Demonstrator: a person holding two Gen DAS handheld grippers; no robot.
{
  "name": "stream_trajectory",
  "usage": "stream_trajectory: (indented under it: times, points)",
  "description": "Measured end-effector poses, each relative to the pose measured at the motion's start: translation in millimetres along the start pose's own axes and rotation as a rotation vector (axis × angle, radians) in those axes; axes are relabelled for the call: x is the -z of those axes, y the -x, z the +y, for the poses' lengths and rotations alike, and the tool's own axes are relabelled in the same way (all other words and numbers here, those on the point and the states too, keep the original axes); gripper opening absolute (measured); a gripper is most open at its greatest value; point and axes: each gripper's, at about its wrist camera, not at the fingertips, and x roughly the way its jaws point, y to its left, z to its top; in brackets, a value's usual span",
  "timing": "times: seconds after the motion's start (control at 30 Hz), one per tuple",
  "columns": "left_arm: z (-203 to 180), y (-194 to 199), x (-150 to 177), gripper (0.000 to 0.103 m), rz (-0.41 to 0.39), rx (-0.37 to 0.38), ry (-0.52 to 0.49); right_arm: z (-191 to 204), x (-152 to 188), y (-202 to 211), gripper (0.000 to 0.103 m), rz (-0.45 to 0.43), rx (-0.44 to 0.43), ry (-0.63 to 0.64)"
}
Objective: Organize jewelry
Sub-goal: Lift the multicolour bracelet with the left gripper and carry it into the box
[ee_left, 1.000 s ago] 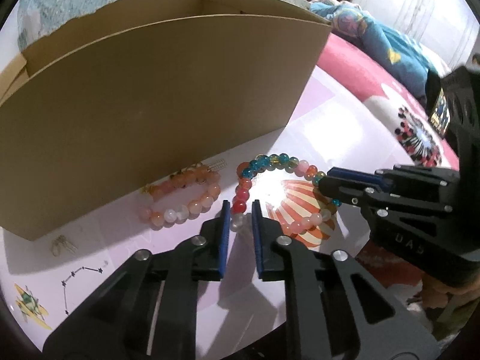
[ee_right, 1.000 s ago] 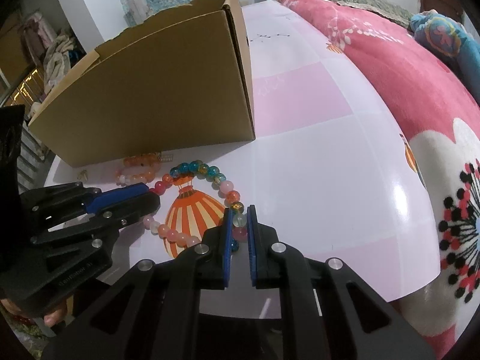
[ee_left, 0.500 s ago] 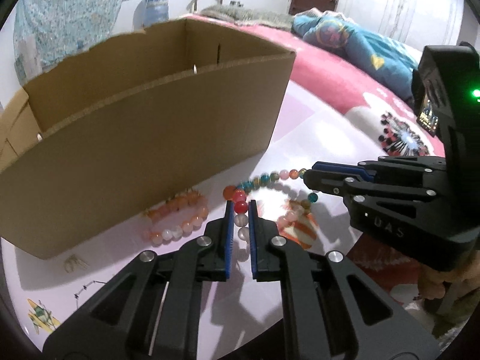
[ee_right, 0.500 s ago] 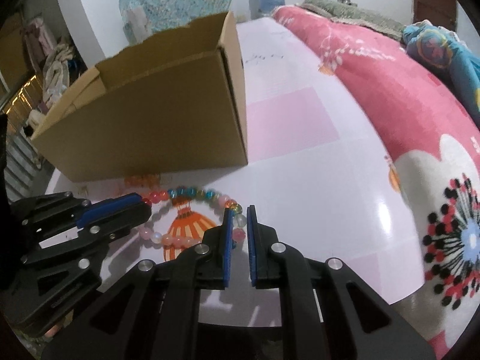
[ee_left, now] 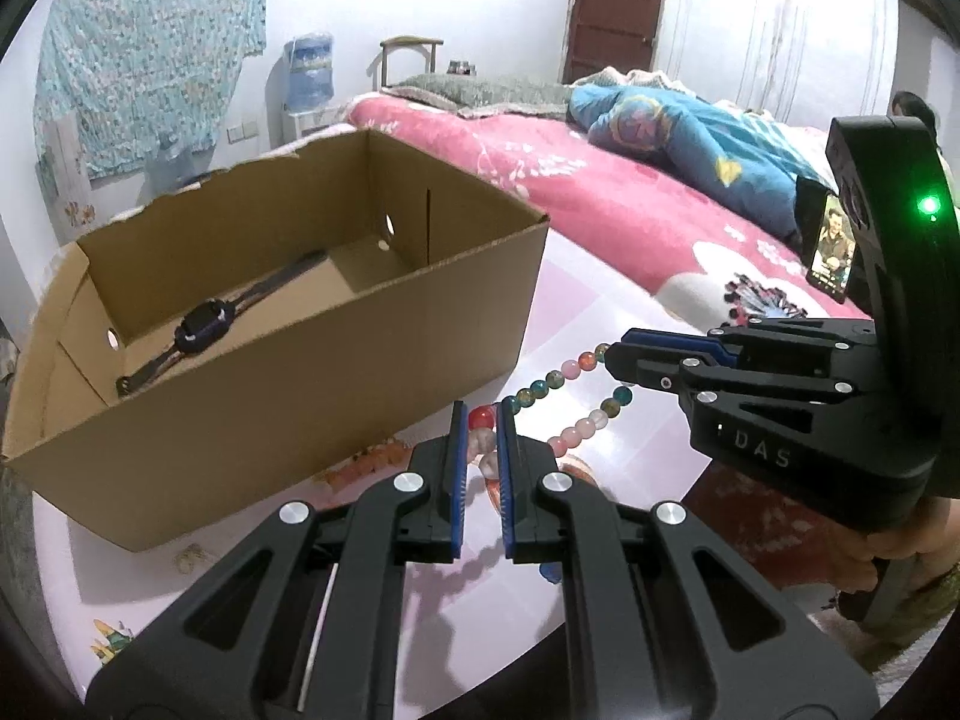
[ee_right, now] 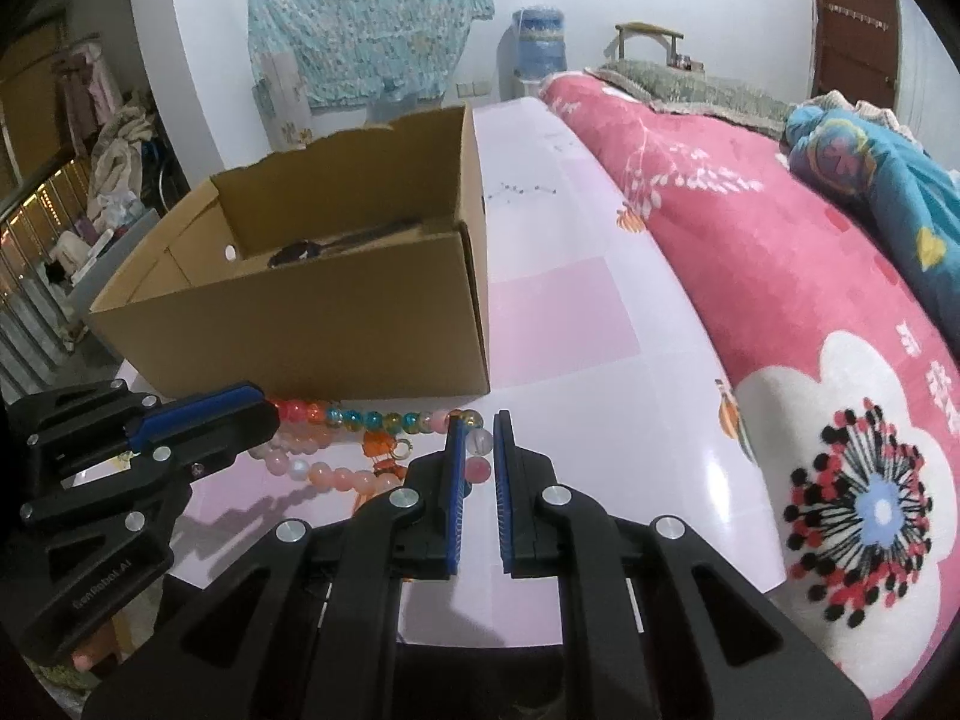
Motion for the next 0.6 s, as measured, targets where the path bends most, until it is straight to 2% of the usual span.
stream_trajectory:
  times: [0.17,0.4,0.6]
  points:
    - [0,21,-5,0.008,-0.05,0.005,-0.015,7,-6,16,0.01,-0.033,0.01,0.017]
    - [1,56,-20,0.008,-0.138,0.002,-0.041,22,-25,49,0.01,-0.129,0.01,0.058]
    - [13,88,-43,0.008,-0.231,-0.045,-0.055,43,-58,63,0.01,-0.216,-0.025,0.127]
